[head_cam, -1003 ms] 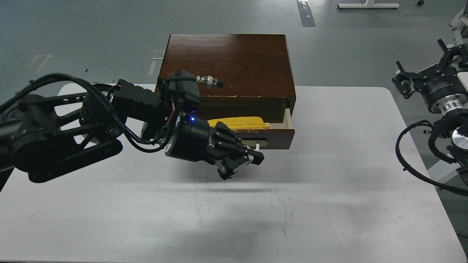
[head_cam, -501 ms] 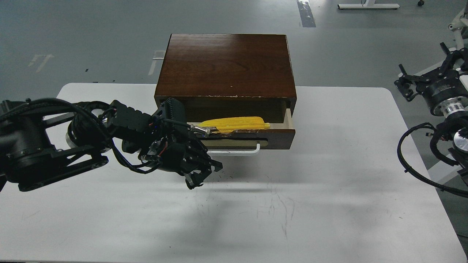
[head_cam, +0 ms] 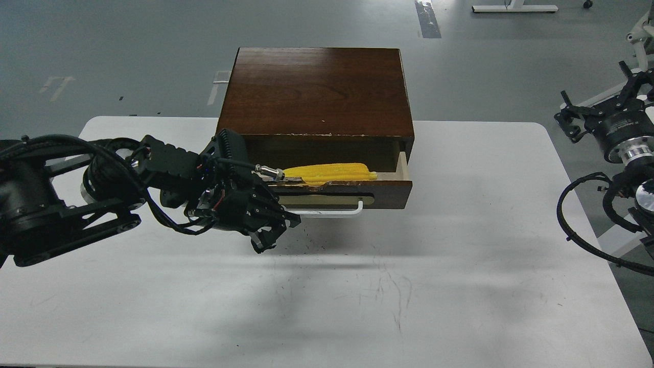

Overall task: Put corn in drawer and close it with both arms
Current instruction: 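Push the drawer front with the left gripper into the box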

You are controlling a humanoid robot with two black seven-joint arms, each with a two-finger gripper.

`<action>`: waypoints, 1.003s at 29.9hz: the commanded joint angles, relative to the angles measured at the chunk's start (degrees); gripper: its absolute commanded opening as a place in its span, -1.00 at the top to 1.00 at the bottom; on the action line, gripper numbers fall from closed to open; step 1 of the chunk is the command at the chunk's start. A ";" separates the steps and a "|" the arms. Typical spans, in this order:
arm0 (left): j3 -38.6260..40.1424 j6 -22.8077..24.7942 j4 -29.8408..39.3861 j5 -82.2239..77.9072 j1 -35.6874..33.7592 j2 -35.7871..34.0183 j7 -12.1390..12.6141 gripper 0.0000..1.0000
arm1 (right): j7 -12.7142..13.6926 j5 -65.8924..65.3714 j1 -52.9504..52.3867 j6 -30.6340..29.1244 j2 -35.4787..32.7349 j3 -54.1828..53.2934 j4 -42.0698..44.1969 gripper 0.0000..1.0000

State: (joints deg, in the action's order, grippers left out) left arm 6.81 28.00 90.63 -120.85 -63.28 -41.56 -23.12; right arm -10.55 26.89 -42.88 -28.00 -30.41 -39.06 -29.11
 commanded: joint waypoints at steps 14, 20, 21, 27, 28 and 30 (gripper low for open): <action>0.57 0.00 -6.51 0.52 -0.70 1.47 -0.08 1.00 | 0.00 -0.35 0.08 0.00 0.00 0.65 0.01 -1.00; 0.57 0.00 -13.37 0.70 -0.79 5.08 -0.17 1.00 | 0.00 -0.35 0.08 0.00 0.09 0.30 0.80 -1.00; 0.57 0.00 -13.72 0.70 -0.79 5.26 -0.26 1.00 | 0.00 -0.35 0.08 0.00 0.09 0.21 0.89 -1.00; 0.66 0.00 -16.01 2.89 -1.67 5.78 -0.26 1.00 | 0.00 -0.35 0.08 0.00 0.00 0.21 0.89 -1.00; 0.66 0.00 -16.88 3.24 -1.84 5.87 -0.26 1.00 | 0.00 -0.35 0.08 0.00 0.00 0.21 0.89 -1.00; 0.66 0.00 -18.56 3.25 -1.93 6.49 -0.26 1.00 | 0.00 -0.35 0.08 0.00 0.09 0.21 0.89 -1.00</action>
State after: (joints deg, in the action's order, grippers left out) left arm 7.46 28.00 74.03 -118.03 -64.98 -35.66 -23.37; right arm -10.54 26.54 -42.81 -28.00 -30.33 -38.83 -28.21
